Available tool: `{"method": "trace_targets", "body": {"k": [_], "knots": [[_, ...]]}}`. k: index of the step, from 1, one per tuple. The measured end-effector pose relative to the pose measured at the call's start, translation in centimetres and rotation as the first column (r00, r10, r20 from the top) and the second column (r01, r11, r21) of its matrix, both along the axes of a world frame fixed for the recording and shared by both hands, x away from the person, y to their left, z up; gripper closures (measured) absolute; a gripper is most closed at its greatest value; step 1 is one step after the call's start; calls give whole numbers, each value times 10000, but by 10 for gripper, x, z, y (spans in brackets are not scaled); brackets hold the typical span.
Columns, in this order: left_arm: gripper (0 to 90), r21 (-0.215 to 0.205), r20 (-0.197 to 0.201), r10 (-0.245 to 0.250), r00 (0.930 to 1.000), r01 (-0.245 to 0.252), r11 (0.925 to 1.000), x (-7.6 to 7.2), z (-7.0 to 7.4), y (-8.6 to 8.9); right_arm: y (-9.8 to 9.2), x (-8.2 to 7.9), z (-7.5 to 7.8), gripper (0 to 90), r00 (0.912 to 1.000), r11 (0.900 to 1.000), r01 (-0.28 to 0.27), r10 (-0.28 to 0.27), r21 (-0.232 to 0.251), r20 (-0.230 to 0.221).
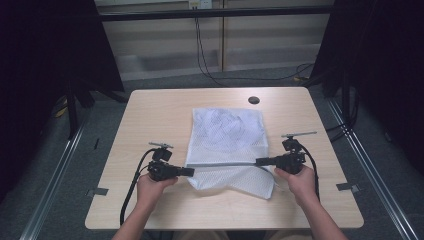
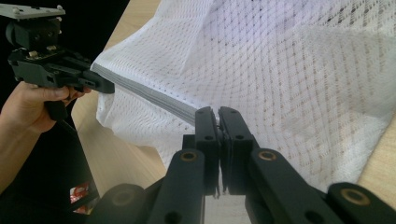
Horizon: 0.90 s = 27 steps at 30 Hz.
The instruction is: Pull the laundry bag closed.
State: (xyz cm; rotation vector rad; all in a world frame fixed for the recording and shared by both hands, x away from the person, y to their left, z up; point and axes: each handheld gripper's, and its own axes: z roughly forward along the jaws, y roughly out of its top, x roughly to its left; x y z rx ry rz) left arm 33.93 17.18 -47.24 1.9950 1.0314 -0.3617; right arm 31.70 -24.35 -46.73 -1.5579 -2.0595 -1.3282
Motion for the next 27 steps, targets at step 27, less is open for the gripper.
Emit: {"method": "trace_targets", "body": {"k": [27], "knots": [[885,62,14,38,10000,-38,10000,-1,1,0,-6,-1,-1,868,9998,9998,180,-180,5,-17]]}}
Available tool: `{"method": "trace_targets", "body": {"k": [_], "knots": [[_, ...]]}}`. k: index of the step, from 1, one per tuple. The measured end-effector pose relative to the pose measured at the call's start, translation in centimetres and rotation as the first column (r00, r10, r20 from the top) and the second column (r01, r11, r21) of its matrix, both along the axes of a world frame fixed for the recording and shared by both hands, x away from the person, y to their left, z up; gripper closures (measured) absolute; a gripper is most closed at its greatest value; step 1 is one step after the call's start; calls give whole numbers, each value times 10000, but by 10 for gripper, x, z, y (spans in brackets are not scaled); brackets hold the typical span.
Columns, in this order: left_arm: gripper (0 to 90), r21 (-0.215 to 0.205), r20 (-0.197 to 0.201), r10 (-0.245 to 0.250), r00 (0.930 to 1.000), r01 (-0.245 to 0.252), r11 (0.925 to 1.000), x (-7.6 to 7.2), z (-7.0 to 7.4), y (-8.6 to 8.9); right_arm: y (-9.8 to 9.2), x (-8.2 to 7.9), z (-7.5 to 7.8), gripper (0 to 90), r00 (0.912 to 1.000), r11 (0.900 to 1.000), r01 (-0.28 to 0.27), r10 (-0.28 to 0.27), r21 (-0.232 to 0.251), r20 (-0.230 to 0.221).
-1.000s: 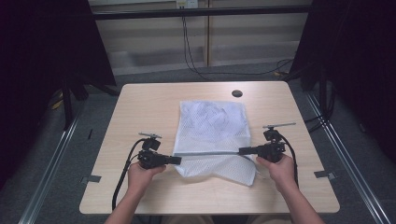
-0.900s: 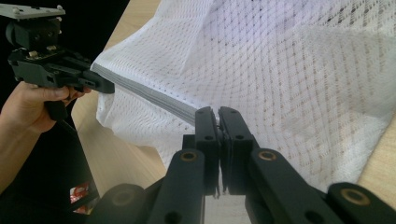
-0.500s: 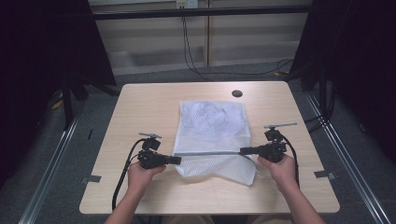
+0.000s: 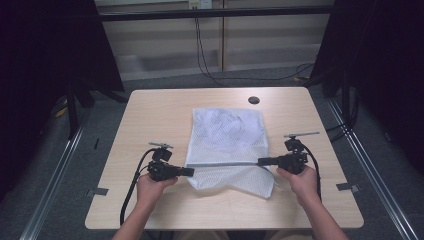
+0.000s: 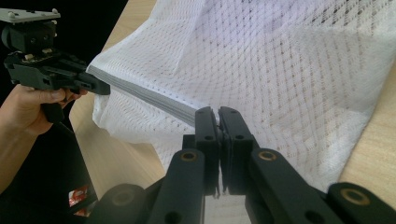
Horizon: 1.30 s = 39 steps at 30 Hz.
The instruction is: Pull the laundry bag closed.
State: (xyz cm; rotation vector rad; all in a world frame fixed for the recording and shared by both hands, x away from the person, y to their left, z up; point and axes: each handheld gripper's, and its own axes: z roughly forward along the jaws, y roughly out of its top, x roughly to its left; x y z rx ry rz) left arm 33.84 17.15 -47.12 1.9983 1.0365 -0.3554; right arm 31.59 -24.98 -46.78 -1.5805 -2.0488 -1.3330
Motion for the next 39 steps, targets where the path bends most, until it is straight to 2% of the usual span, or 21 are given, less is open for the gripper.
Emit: {"method": "trace_targets", "body": {"k": [5,6,8,13,16,37,39], "knots": [[885,-101,16,-19,10000,19,9999,0,0,1,-3,0,0,868,10000,10000,55,-55,71,4],[885,10,115,51,9999,-52,10000,0,1,1,-4,0,0,868,9999,9999,105,-105,109,-2],[885,-125,-31,-19,10000,18,9999,0,1,0,-5,0,0,868,10000,9999,78,-79,114,37],[885,-115,-17,-33,10000,33,9999,0,0,0,-5,0,0,868,10000,9999,51,-51,113,27],[885,55,93,101,9999,-102,9999,0,1,1,-7,0,0,868,9999,9999,140,-140,55,16],[885,-68,12,-4,10000,4,10000,1,1,1,-13,-3,1,868,9998,9998,219,-219,4,26],[885,-8,60,119,9999,-118,9999,0,2,0,-14,-4,1,868,9997,9997,222,-222,61,27]]}}
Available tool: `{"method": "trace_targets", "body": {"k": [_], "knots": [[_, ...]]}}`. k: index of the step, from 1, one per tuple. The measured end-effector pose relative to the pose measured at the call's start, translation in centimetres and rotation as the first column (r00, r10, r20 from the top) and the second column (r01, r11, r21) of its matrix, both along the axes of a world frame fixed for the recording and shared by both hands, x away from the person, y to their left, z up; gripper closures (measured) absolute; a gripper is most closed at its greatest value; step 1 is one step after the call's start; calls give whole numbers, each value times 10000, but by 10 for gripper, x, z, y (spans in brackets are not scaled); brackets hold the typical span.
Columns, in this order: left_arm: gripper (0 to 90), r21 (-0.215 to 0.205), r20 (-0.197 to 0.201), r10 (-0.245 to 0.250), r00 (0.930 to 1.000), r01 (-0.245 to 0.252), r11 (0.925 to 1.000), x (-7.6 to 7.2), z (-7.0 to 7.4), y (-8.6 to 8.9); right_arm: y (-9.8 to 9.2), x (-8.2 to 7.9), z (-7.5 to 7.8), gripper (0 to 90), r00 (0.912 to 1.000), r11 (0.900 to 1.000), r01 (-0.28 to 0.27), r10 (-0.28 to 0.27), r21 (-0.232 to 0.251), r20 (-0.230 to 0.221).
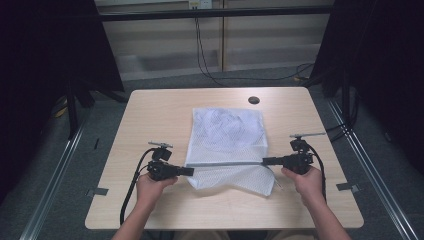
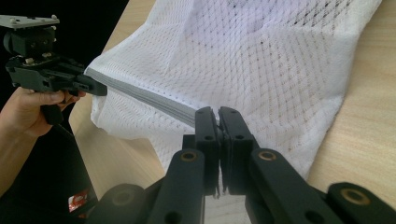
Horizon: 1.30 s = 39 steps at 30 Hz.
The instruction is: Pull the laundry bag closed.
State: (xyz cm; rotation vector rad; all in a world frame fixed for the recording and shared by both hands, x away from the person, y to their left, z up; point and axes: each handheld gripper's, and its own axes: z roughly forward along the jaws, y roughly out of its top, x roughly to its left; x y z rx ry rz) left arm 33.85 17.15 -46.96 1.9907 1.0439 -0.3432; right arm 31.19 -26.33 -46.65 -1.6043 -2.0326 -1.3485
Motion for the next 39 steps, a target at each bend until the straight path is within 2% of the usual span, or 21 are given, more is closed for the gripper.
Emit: {"method": "trace_targets", "body": {"k": [10,21,23,29,31,34,39], "knots": [[886,-125,-37,-54,10000,53,9999,1,0,1,-5,-2,0,868,9999,9999,155,-155,-1,30],[885,-61,-35,-64,10000,64,10000,2,1,1,-9,-4,0,868,9998,9998,192,-193,64,37],[885,-65,-55,-108,9999,108,9999,2,1,2,-10,-5,0,868,9997,9997,239,-239,-71,25],[885,30,-50,-83,10000,83,10000,2,1,0,-11,-6,-1,868,9997,9997,245,-245,-45,-3],[886,-95,-137,-141,9998,139,9999,2,0,1,-13,-6,-1,868,9996,9995,271,-271,-132,4],[885,-116,-122,-145,9998,144,9998,2,1,0,-16,-6,-2,868,9993,9992,369,-369,121,-48],[885,-74,-50,-173,9998,173,9998,3,1,0,-16,-7,-2,868,9994,9994,346,-346,4,-16]]}}
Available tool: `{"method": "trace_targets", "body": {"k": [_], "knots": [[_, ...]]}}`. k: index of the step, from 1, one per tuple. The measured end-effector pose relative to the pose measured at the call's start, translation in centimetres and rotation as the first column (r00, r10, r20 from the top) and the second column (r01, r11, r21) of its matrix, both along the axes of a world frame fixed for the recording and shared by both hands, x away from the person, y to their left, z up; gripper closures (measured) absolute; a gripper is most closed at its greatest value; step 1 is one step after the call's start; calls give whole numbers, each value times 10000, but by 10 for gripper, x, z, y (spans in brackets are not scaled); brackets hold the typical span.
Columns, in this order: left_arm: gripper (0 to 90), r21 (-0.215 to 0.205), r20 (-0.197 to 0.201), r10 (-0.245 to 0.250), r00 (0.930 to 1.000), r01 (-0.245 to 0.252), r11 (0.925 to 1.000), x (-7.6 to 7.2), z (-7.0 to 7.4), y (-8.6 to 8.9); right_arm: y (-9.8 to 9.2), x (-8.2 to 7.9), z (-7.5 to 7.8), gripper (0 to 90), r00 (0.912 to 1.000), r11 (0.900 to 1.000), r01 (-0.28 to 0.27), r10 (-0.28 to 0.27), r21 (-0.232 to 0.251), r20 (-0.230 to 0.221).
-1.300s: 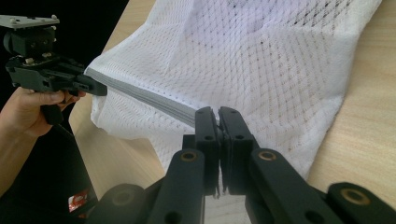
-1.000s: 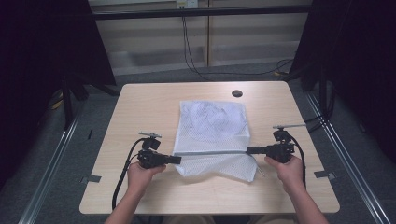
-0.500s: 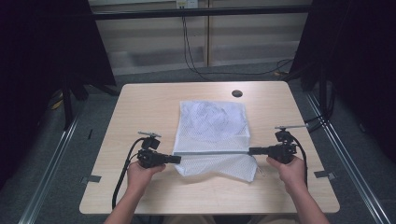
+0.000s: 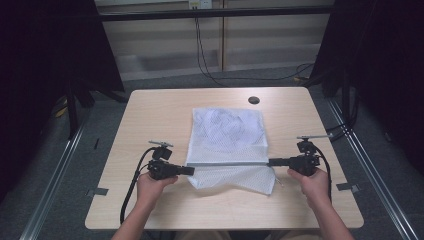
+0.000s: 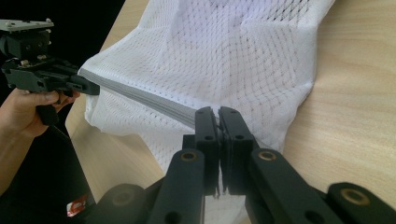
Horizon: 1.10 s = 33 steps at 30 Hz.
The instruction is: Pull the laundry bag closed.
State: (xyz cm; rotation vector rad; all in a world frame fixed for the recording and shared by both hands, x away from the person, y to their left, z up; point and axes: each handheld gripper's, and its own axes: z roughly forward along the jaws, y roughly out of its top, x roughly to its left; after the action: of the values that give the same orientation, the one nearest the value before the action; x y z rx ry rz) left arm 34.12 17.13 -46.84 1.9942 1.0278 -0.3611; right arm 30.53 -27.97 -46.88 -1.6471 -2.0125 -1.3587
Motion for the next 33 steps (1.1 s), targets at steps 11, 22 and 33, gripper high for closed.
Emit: {"method": "trace_targets", "body": {"k": [11,22,33], "knots": [[886,5,9,11,10000,-11,10000,1,1,1,-6,-1,-2,868,9999,9999,154,-155,-57,-56],[886,-35,-27,45,10000,-46,10000,1,1,-1,-9,-2,-2,868,9997,9995,254,-254,-208,14],[885,-33,-7,-113,9999,113,9999,1,0,-1,-10,-3,-1,868,9995,9993,307,-307,-234,-37]]}}
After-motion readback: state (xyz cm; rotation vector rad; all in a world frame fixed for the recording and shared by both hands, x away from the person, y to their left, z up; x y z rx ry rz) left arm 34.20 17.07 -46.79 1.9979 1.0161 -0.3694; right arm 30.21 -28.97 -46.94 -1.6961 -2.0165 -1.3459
